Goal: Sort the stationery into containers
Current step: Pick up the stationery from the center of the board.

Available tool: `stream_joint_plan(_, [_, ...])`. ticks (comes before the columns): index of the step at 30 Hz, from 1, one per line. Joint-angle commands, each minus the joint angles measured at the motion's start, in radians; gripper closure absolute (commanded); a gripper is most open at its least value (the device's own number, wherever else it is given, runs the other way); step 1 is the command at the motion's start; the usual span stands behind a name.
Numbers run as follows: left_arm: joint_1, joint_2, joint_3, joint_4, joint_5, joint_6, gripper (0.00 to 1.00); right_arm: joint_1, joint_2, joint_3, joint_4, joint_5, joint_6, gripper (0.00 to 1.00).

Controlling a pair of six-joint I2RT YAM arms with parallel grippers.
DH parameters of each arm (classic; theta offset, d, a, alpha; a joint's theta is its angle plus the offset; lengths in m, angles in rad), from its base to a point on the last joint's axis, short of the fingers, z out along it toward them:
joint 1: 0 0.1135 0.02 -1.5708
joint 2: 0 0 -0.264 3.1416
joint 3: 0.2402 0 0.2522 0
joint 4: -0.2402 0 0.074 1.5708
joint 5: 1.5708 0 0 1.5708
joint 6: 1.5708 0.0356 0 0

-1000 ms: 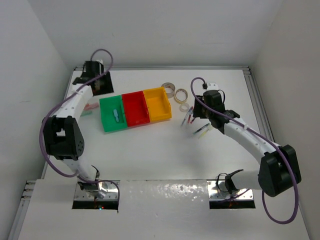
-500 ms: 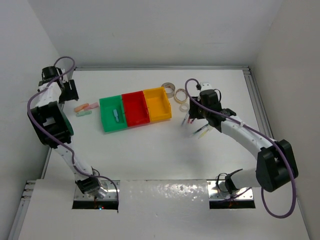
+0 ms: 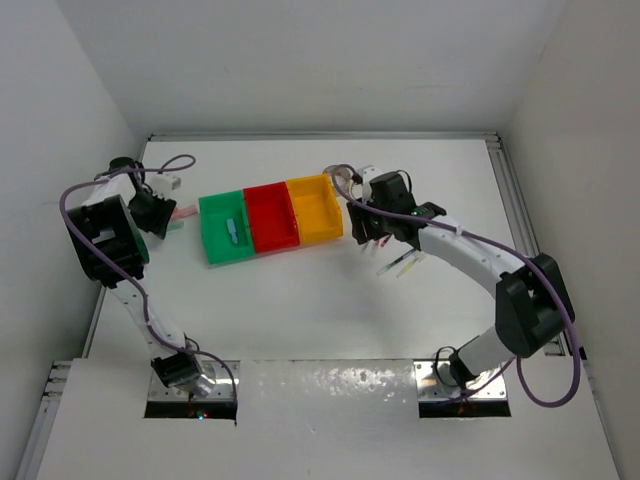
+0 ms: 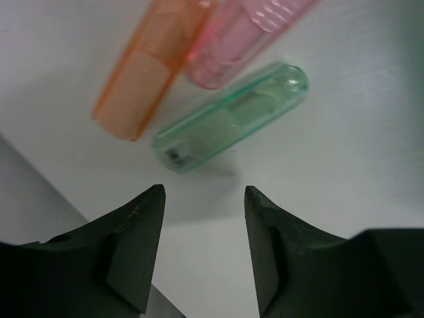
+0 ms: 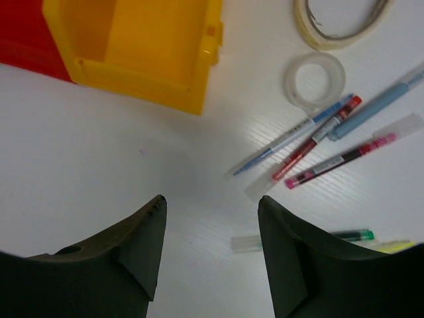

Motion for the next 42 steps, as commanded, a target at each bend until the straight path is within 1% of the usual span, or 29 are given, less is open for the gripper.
stream_joint_plan(1, [-0.017, -0.023, 0.018, -0.019, 0.038, 0.144, 0.53, 0.049, 0.014, 0.073, -0.028, 0.023, -0.036, 0.43])
stream_joint_plan(3, [-0.021, 0.009, 0.037, -0.051, 0.042, 0.146, 0.54, 0.08, 0.014, 0.072, -0.025, 0.036, -0.047, 0.43])
stream_joint_plan(6, [-0.024, 0.014, 0.028, -0.008, 0.044, 0.132, 0.54, 0.103, 0.009, 0.067, -0.03, 0.054, -0.061, 0.43])
stream_joint_plan(8, [-0.034, 0.008, 0.016, 0.024, 0.044, 0.113, 0.53, 0.108, 0.003, 0.065, -0.037, 0.065, -0.071, 0.43])
stream_joint_plan(14, [-0.067, 0.003, 0.016, 0.051, 0.044, 0.115, 0.52, 0.109, -0.023, 0.046, -0.04, 0.094, -0.082, 0.43])
stream_joint_plan(19, [-0.075, 0.078, 0.059, 0.036, 0.032, 0.091, 0.52, 0.108, -0.038, 0.036, -0.042, 0.112, -0.088, 0.43])
stream_joint_plan(22, [-0.075, 0.083, 0.03, 0.045, 0.019, 0.084, 0.55, 0.108, -0.05, 0.026, -0.033, 0.134, -0.096, 0.43])
stream_joint_plan(27, [-0.08, 0.045, -0.039, -0.02, 0.033, 0.101, 0.67, 0.109, -0.064, 0.019, -0.021, 0.157, -0.116, 0.43])
stream_joint_plan(28, [-0.08, 0.017, -0.079, -0.024, 0.042, 0.103, 0.7, 0.108, -0.066, 0.019, -0.017, 0.163, -0.118, 0.43])
stream_joint_plan(30, [-0.08, -0.015, -0.124, -0.007, 0.047, 0.101, 0.73, 0.109, -0.069, 0.015, -0.005, 0.175, -0.127, 0.43])
stream_joint_plan(31, [-0.084, -0.032, -0.162, 0.004, 0.033, 0.095, 0.78, 0.108, -0.07, 0.01, -0.002, 0.177, -0.131, 0.43])
stream_joint_plan(33, [-0.09, -0.024, -0.194, 0.051, -0.007, 0.064, 0.82, 0.109, -0.073, 0.009, 0.012, 0.183, -0.148, 0.43])
stream_joint_plan(35, [-0.09, -0.004, -0.193, 0.053, -0.013, 0.031, 0.88, 0.108, -0.078, 0.009, 0.019, 0.189, -0.159, 0.42])
stream_joint_plan(37, [-0.092, 0.028, -0.162, 0.018, 0.01, -0.018, 1.0, 0.108, -0.08, 0.016, 0.022, 0.195, -0.167, 0.42])
stream_joint_plan(39, [-0.078, 0.023, -0.13, -0.007, 0.077, -0.058, 1.0, 0.109, -0.09, 0.013, 0.027, 0.209, -0.167, 0.42])
stream_joint_plan(40, [-0.072, 0.011, -0.121, -0.014, 0.102, -0.108, 1.0, 0.108, -0.095, 0.009, 0.032, 0.217, -0.165, 0.43])
stream_joint_plan(42, [-0.052, -0.054, -0.087, -0.017, 0.137, -0.187, 1.0, 0.108, -0.115, -0.013, 0.052, 0.233, -0.148, 0.43])
